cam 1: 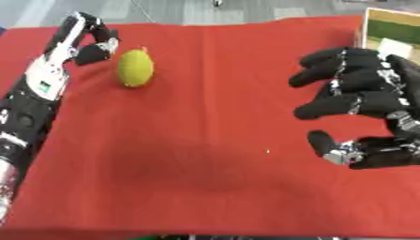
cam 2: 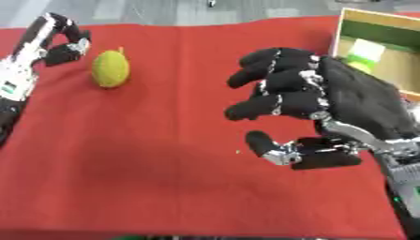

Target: Pick up the objects with one hand, pass them to the other hand, and then place them into the box on the other side of the table.

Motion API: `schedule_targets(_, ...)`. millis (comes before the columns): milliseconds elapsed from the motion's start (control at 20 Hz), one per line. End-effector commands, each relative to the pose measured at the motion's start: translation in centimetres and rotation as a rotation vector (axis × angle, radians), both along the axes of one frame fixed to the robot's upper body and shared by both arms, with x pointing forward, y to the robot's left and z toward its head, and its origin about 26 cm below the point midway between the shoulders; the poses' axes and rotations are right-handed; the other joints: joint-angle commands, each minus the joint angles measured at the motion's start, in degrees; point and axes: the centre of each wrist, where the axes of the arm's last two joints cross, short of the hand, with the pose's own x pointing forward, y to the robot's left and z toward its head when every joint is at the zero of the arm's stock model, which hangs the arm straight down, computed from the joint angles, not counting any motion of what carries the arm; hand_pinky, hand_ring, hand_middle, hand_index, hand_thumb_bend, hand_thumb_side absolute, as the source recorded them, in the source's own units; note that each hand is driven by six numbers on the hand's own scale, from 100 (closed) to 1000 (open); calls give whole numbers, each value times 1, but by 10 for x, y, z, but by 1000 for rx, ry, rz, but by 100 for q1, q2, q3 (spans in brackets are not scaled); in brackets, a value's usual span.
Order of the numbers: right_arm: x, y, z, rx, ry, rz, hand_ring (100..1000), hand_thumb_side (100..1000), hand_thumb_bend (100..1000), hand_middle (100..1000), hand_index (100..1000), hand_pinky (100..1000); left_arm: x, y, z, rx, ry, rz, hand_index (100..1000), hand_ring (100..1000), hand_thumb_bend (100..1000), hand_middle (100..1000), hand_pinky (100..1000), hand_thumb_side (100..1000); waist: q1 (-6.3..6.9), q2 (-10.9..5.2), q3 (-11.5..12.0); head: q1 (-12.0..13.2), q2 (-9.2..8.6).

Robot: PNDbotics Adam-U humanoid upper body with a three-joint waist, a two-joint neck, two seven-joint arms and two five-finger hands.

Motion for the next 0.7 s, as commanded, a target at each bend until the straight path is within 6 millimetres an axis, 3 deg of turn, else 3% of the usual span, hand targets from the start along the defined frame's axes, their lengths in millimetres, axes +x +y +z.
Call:
schedule_targets(50, -4, -3, 6, -16, -20, 7, 772, 100, 100, 482, 793, 834, -9, -2, 41, 37, -10, -163, 452, 405, 100, 338, 692, 343, 33, -206, 23, -52, 33)
schedule_targets(100, -4, -3, 6, -17, -20, 7, 771, 100, 100, 482, 793, 834, -10, -6, 42, 52, 2, -195, 477, 424, 100, 361, 702, 343, 34, -213, 31, -57, 34)
schedule_targets(200, -4, -3, 6, -19, -19, 7, 772, 100, 100, 482, 793, 834, -11, -13, 42, 90, 31, -241, 584, 506, 100, 467, 743, 438, 34, -218, 37, -66, 34)
schedule_targets(250, -4, -3, 6, -19, -19, 7, 772, 100, 100, 482, 793, 834, -10, -17, 41, 116, 44, -256, 705, 600, 100, 577, 782, 645, 32, -219, 37, -67, 34)
schedule_targets(350, -4, -3, 6, -20, -18, 6, 773, 101, 100, 481, 793, 834, -6, -21, 37, 194, 63, -252, 838, 706, 100, 710, 833, 829, 25, -219, 32, -64, 34)
schedule_targets(400, -4, -3, 6, -20, -17, 6, 773, 102, 100, 481, 793, 834, -3, -24, 35, 245, 64, -231, 859, 724, 100, 733, 842, 833, 21, -218, 27, -64, 34)
schedule_targets(550, -4, -3, 6, -19, -16, 5, 773, 103, 100, 481, 793, 834, 8, -34, 26, 359, 15, -109, 913, 768, 124, 792, 859, 709, 11, -215, 0, -61, 34)
schedule_targets(700, -4, -3, 7, -16, -16, 5, 773, 103, 100, 481, 793, 834, 19, -49, 5, 442, -26, 36, 925, 780, 172, 810, 862, 668, 1, -210, -48, -65, 34)
